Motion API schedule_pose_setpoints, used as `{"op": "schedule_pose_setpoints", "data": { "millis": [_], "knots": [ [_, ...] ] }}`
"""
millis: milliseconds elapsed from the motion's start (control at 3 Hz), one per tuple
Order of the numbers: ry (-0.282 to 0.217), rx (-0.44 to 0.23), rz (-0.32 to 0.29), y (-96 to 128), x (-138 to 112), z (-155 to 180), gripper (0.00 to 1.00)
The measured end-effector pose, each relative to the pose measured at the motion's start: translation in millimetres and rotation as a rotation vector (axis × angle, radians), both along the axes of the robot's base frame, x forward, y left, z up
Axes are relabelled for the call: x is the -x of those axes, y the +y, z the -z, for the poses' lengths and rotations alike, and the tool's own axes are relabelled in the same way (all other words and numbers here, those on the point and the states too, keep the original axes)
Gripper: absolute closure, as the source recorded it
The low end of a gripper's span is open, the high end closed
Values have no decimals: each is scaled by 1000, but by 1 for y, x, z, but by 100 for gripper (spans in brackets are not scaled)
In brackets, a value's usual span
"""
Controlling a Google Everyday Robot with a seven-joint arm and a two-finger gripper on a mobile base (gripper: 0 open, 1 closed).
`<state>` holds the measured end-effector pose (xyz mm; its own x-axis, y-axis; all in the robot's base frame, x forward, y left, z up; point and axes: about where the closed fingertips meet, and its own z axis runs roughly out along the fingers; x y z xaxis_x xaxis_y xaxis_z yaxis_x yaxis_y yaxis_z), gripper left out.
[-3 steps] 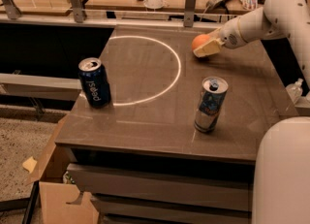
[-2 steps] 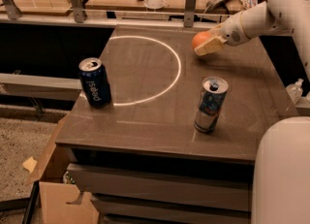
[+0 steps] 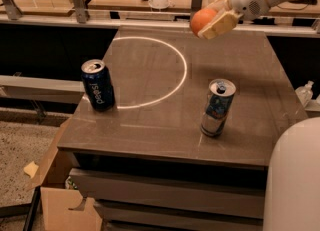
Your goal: Move orange near pepsi can
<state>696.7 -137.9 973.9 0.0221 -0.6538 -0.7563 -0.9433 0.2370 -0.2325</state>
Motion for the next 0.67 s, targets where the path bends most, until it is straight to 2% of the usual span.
{"op": "schedule_pose_setpoints", "data": {
  "millis": [333, 667],
  "knots": [
    [-43, 79, -109, 37, 36, -34, 100],
    [-98, 184, -195, 72, 87, -52, 100]
  ]
}}
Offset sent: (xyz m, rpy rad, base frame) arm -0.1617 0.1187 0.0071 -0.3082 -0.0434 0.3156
